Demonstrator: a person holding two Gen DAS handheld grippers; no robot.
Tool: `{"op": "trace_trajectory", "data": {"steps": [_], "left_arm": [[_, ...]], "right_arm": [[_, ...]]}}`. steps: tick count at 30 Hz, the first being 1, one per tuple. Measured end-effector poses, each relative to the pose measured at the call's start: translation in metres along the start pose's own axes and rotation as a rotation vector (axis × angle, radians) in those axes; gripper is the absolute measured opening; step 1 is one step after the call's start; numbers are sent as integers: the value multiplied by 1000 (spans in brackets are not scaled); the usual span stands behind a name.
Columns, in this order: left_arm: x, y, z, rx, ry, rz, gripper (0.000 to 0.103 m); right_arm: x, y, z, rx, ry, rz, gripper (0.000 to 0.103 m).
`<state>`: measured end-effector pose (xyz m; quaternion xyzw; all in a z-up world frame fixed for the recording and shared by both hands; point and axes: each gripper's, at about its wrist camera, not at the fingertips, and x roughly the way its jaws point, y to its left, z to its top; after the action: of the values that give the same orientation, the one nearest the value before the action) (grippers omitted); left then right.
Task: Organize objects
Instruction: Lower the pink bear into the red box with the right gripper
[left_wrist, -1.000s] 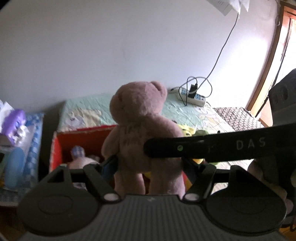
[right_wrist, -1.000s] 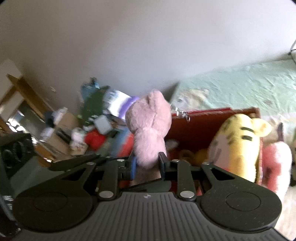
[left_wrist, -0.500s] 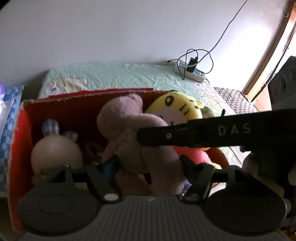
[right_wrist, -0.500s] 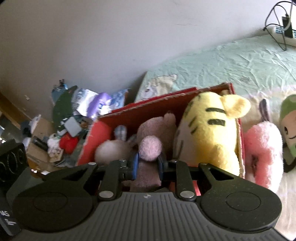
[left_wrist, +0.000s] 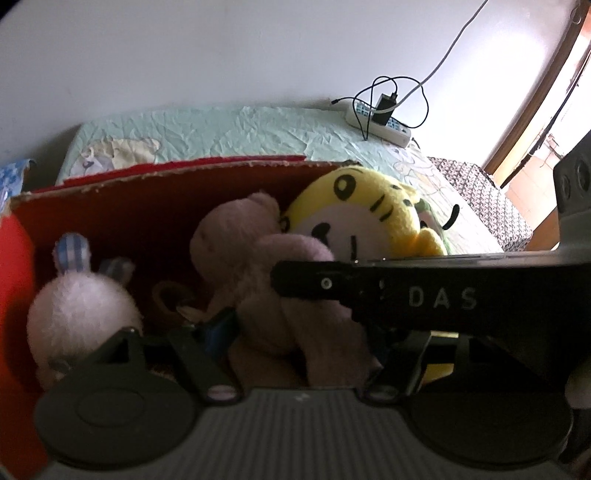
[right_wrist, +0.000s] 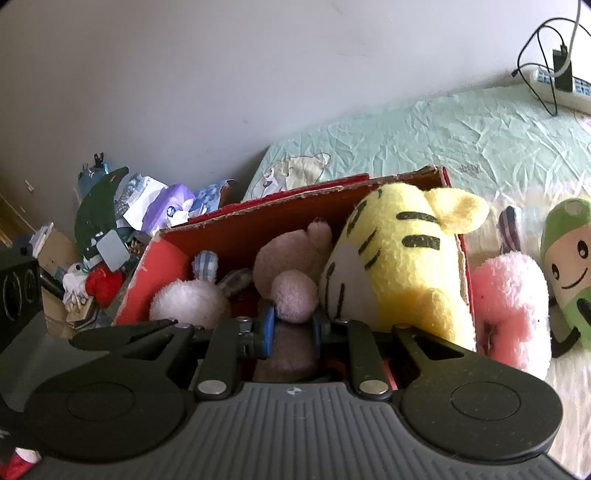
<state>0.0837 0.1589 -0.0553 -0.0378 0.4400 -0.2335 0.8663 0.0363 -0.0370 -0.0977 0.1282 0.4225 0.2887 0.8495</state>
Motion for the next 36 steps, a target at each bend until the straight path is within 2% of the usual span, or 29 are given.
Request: {"op": "trace_trajectory", "data": {"steps": [16,30,36], "left_arm": [[3,-1,-2,-12,23,30,81],[-2,-10,-7,18,35,99,93],[-2,-15,-10,29,31,125,93]], "right_arm": [[-7,-4,0,51,15,36,19],[-13,-8,-12,76,10,37,20],[-13,-6,-16,30,-21,32,20]]}}
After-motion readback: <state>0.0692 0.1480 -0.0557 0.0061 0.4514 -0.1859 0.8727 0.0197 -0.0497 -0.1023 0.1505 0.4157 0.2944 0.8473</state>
